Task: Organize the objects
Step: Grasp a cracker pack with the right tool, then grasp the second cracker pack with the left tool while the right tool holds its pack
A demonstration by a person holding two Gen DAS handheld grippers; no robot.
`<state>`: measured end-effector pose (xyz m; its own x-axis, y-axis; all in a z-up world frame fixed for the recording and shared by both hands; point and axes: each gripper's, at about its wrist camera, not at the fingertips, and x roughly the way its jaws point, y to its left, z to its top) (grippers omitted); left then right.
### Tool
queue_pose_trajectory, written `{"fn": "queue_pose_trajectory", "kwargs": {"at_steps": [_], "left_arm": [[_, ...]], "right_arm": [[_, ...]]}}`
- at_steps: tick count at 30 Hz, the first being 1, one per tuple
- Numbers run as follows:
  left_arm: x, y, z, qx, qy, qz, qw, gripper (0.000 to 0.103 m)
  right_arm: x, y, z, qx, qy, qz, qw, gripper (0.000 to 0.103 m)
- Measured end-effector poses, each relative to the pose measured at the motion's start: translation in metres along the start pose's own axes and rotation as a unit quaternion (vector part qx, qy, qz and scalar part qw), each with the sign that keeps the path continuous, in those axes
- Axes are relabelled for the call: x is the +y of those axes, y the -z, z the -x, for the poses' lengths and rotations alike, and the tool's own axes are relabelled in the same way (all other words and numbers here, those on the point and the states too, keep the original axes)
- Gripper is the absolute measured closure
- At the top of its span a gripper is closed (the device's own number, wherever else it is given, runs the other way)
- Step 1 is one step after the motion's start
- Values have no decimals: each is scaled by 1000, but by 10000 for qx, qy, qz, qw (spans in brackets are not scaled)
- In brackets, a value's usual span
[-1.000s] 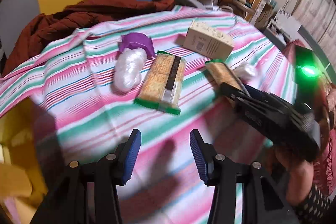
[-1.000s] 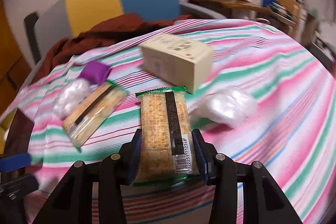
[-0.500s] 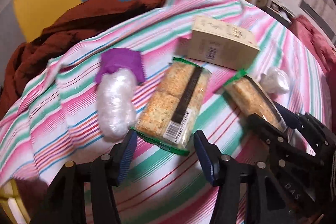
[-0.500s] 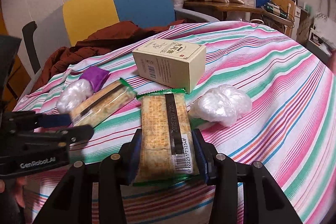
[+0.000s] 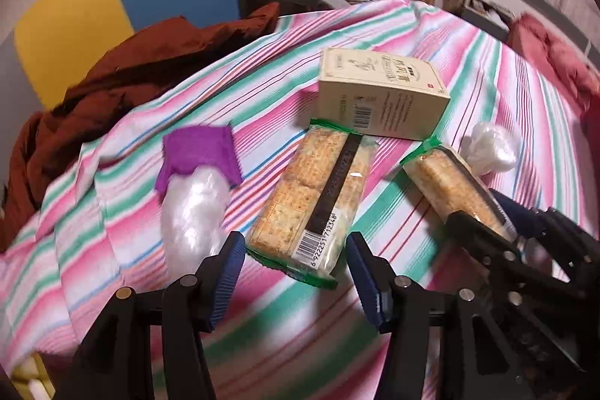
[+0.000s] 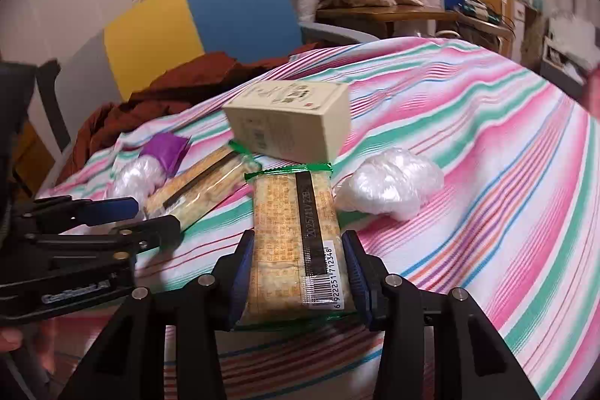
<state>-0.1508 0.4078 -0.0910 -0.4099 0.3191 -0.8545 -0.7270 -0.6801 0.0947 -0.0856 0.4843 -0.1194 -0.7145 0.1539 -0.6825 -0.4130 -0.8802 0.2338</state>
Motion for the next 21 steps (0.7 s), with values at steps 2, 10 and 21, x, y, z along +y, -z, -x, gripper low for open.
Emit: {"fn": "queue_pose_trajectory", "kwargs": {"at_steps": [2, 10, 21], "left_arm": [[-3, -4, -4, -25, -52, -207, 9998, 46], [-4, -14, -20, -98, -64, -329, 9994, 44], [1, 11, -11, -548, 235, -63, 9982, 82]], "right_arm": [[-1, 0, 0, 4, -9, -29, 10000, 56], [0, 0, -2, -17, 6, -48, 10000, 56], [-1, 0, -2, -49, -4, -104, 9999, 56]]}}
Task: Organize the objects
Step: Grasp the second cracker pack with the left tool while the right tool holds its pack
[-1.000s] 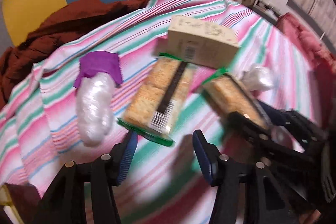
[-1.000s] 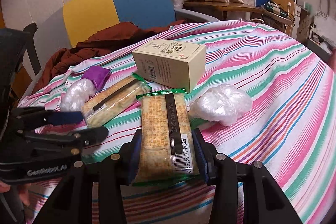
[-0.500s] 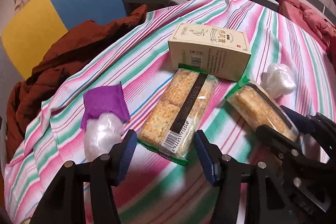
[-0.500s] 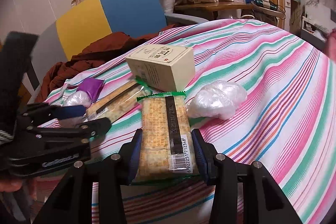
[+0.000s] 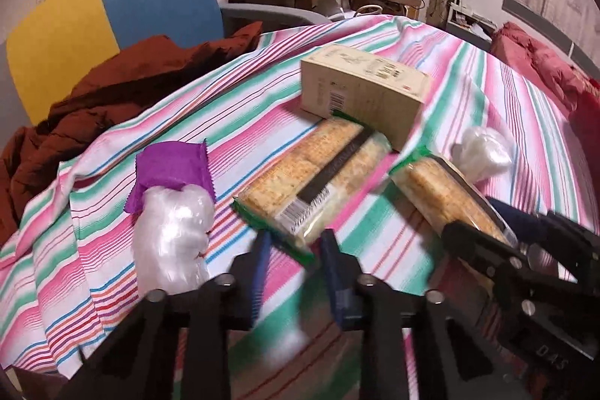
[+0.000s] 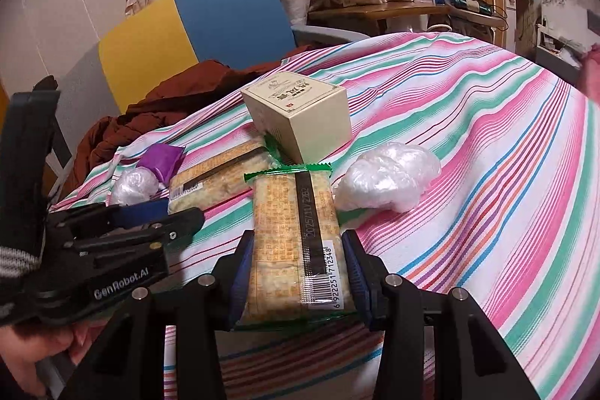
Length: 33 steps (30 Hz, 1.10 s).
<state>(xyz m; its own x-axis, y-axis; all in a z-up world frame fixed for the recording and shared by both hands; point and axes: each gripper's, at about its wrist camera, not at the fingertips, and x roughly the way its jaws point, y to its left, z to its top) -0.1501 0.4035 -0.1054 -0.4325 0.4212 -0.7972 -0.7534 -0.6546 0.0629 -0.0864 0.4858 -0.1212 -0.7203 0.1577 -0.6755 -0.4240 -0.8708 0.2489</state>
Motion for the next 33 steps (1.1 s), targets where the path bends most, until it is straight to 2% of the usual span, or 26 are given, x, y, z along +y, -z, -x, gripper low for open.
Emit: {"fn": "queue_pose_trajectory", "kwargs": {"at_steps": [4, 7, 9, 11, 12, 14, 16, 18, 22, 24, 28, 31, 33], "left_arm": [[-16, 3, 2, -2, -167, -133, 9998, 92], [-16, 1, 11, -135, 31, -64, 9999, 91], [-14, -4, 21, -330, -32, -9, 9994, 76], [-7, -16, 24, -454, -31, 95, 9989, 55], [-3, -24, 23, -486, 41, 143, 9987, 53], [5, -42, 12, -337, 262, 210, 9989, 41], [10, -56, -7, 115, 611, 155, 9979, 40], [9, -63, -24, 474, 722, -13, 9963, 40], [-1, -65, -41, 786, 791, -597, 9920, 38], [-2, -61, -47, 910, 812, -700, 9901, 38], [-7, -49, -39, 684, 790, -750, 9917, 40], [-11, -42, -33, 521, 702, -547, 9947, 53], [-16, -35, -28, 375, 492, -353, 9975, 53]], "right_arm": [[0, 0, 0, -11, -1, -6, 10000, 56], [-3, 0, 2, -56, -7, -91, 9999, 56], [-8, 1, 4, -115, -14, -240, 9996, 56], [-11, 1, 5, -146, -38, -341, 9993, 56], [-12, 1, 5, -151, -48, -356, 9992, 56], [-12, 1, 5, -159, -65, -378, 9991, 56], [-13, 1, 5, -167, -105, -430, 9989, 56], [-16, 2, 5, -186, -148, -494, 9985, 56], [-18, 2, 5, -221, -207, -607, 9977, 56], [-20, 2, 5, -233, -239, -659, 9973, 56], [-19, 2, 5, -240, -220, -660, 9973, 56], [-19, 2, 4, -245, -215, -663, 9973, 56], [-18, 2, 4, -244, -189, -640, 9975, 56]]}}
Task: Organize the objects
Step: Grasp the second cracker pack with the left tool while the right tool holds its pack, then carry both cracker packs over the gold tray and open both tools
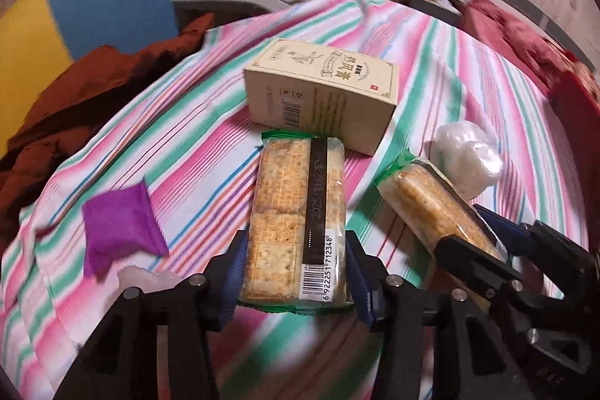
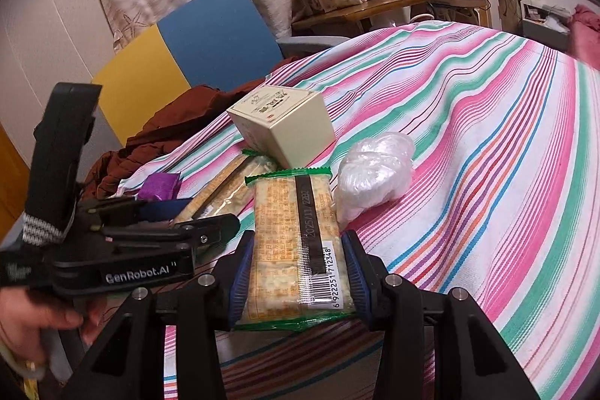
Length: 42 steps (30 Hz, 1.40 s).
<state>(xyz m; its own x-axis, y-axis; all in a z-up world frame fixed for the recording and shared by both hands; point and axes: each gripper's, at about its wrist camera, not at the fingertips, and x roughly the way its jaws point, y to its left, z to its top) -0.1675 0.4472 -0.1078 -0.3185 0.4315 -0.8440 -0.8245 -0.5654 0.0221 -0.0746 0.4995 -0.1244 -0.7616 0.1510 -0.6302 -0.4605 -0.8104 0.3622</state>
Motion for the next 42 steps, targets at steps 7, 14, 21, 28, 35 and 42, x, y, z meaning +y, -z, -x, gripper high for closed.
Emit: {"fn": "queue_pose_trajectory", "kwargs": {"at_steps": [7, 14, 21, 28, 35, 42], "left_arm": [[-15, 38, 27, -385, -684, 646, 9948, 55], [-33, 67, 59, -807, -1115, 562, 9889, 55], [-40, 95, 85, -1054, -1154, 733, 9850, 55], [-46, 128, 108, -1114, -1057, 851, 9845, 55], [-50, 158, 148, -1333, -858, 892, 9833, 55], [-41, 187, 191, -1559, -749, 1219, 9774, 55]], "right_arm": [[0, 0, 1, -36, 133, 62, 9999, 57], [6, 0, 6, -111, 287, 252, 9992, 57], [17, 2, 21, -335, 329, 474, 9978, 57], [34, 14, 36, -340, 280, 739, 9963, 57], [53, 31, 55, -146, 45, 891, 9959, 57], [87, 54, 76, 85, -381, 1051, 9937, 57]]}}
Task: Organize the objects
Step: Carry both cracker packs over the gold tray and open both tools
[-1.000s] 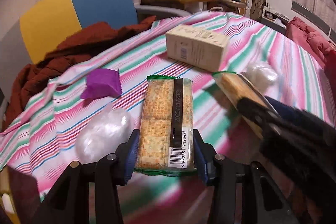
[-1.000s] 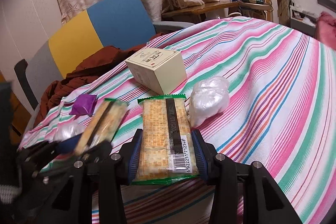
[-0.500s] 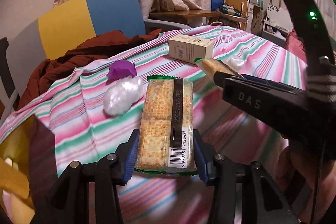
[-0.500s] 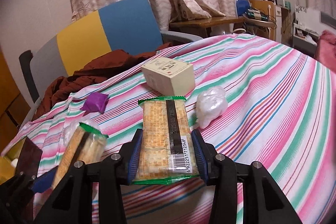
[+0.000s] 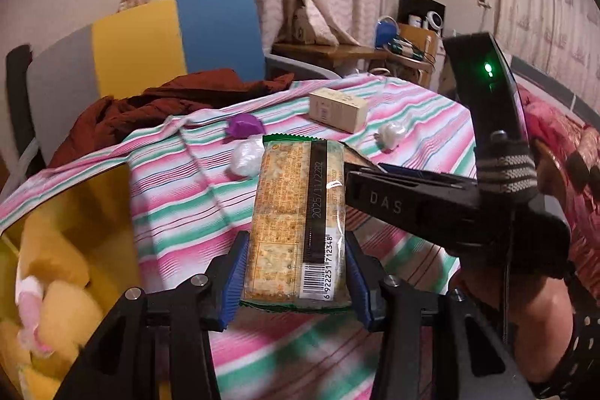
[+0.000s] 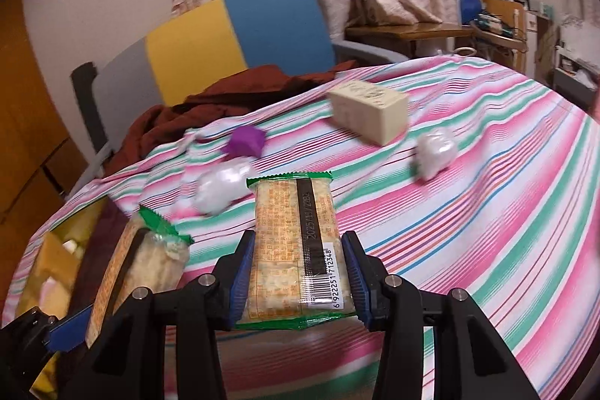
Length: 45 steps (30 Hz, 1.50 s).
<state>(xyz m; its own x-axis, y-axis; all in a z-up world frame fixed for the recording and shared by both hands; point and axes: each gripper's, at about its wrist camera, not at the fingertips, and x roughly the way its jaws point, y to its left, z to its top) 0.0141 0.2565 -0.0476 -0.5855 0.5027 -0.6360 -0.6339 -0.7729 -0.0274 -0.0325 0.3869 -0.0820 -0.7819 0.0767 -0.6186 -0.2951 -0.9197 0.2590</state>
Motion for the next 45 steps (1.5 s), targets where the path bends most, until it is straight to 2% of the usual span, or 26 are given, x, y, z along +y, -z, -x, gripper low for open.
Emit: {"fn": "queue_pose_trajectory", "kwargs": {"at_steps": [7, 14, 18, 23, 28, 30, 36, 39, 42, 45], "left_arm": [[44, 11, 33, -63, -218, 608, 9979, 55], [95, 14, 44, 30, -482, 1212, 9915, 55], [124, 7, 33, 347, -529, 1533, 9862, 55], [155, -4, 3, 1010, -456, 1846, 9765, 55], [182, -4, -19, 1332, -438, 2195, 9655, 55], [188, -4, -23, 1391, -452, 2211, 9642, 55], [213, -8, -30, 1425, -622, 2426, 9576, 54], [224, -4, -31, 1528, -594, 2692, 9490, 51], [231, 2, -16, 1283, -352, 3140, 9400, 47], [228, 6, 5, 923, -279, 3340, 9376, 43]], "right_arm": [[45, 5, 12, 111, -477, 94, 9988, 57], [96, 4, 21, 175, -908, 446, 9947, 57], [125, 3, 21, 254, -1117, 609, 9916, 57], [156, 2, 12, 435, -1197, 825, 9884, 57], [170, -3, -2, 600, -1236, 718, 9879, 57], [176, -4, -7, 600, -1240, 750, 9876, 57], [191, -12, -24, 627, -1289, 687, 9873, 57], [194, -12, -34, 781, -1380, 526, 9860, 57], [188, -10, -30, 731, -1438, 402, 9861, 55], [179, -9, -21, 627, -1518, 201, 9862, 46]]}}
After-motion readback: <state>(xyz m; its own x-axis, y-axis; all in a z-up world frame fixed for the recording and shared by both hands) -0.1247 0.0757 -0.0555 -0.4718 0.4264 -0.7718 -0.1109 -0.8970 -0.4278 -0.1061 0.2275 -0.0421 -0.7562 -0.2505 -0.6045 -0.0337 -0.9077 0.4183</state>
